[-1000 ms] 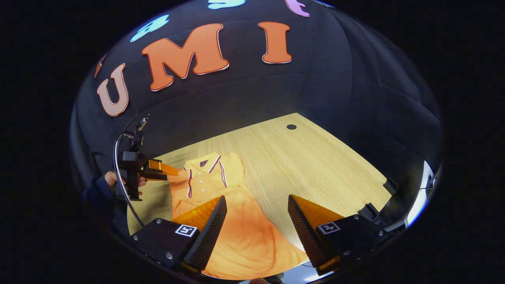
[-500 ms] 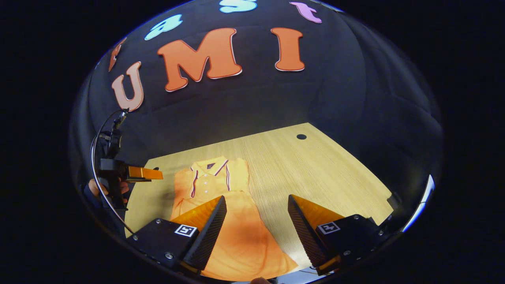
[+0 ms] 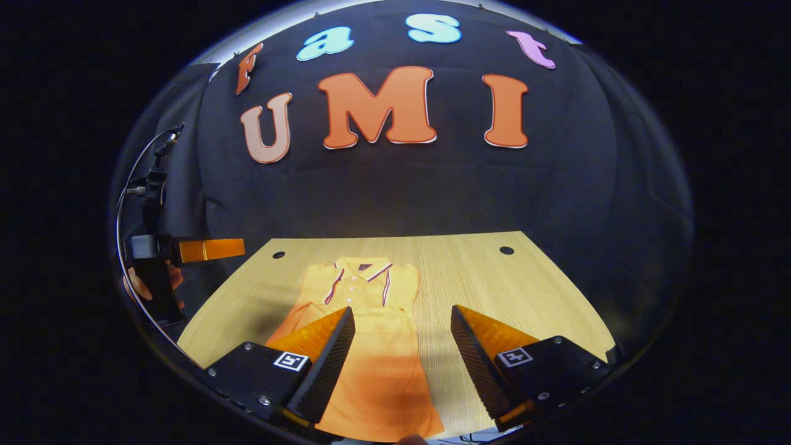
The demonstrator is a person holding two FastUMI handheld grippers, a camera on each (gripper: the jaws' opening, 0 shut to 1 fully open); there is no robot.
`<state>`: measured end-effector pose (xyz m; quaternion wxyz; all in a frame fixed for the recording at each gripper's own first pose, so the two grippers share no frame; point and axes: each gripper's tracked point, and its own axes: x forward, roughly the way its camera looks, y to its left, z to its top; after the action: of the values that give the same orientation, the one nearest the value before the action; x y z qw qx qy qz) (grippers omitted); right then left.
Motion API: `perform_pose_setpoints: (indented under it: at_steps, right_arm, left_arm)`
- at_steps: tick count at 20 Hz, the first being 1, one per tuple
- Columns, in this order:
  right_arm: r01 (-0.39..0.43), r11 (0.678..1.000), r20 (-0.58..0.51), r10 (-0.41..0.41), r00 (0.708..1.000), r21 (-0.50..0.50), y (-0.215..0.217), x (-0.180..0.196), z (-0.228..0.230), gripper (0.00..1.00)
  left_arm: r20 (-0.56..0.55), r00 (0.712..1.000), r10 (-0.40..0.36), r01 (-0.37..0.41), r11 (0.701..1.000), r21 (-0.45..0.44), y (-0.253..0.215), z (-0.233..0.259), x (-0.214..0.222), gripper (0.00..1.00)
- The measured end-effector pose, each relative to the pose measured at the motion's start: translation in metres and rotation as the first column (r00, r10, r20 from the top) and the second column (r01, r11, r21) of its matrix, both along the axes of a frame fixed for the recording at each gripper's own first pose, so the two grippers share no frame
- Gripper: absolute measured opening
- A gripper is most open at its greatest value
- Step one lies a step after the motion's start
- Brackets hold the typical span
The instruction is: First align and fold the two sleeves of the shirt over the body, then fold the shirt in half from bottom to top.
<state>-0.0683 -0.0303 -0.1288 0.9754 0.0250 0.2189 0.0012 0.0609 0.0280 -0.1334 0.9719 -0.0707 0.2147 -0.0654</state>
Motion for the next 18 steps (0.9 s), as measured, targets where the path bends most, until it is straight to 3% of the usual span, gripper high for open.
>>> perform_pose_setpoints:
  at_steps: [5,8,10,13,18]
  right_arm:
    - [-0.072,0.997,0.033,0.071,0.997,0.012,0.011,-0.026,-0.002,0.95]
    - [-0.124,0.992,0.08,0.122,0.989,0.018,0.018,-0.044,0.001,0.95]
    - [-0.142,0.99,0.057,0.141,0.988,0.012,0.02,-0.055,-0.015,0.95]
    - [-0.139,0.99,-0.069,0.141,0.988,0.029,0.019,-0.073,-0.054,0.95]
    - [-0.106,0.994,-0.225,0.111,0.968,0.035,0.01,-0.099,-0.097,0.96]
  left_arm:
    - [0.165,0.985,0.044,-0.05,0.998,0.035,0.001,0.033,-0.065,0.95]
    - [0.17,0.984,0.052,-0.065,0.996,0.067,-0.002,0.035,-0.095,0.96]
    - [0.114,0.993,0.039,-0.049,0.995,0.085,-0.003,0.019,-0.106,0.98]
    - [-0.055,0.998,0.022,-0.017,0.996,0.088,-0.008,-0.025,-0.133,0.98]
    - [-0.298,0.954,-0.013,0.041,0.996,0.085,-0.002,-0.103,-0.18,0.99]
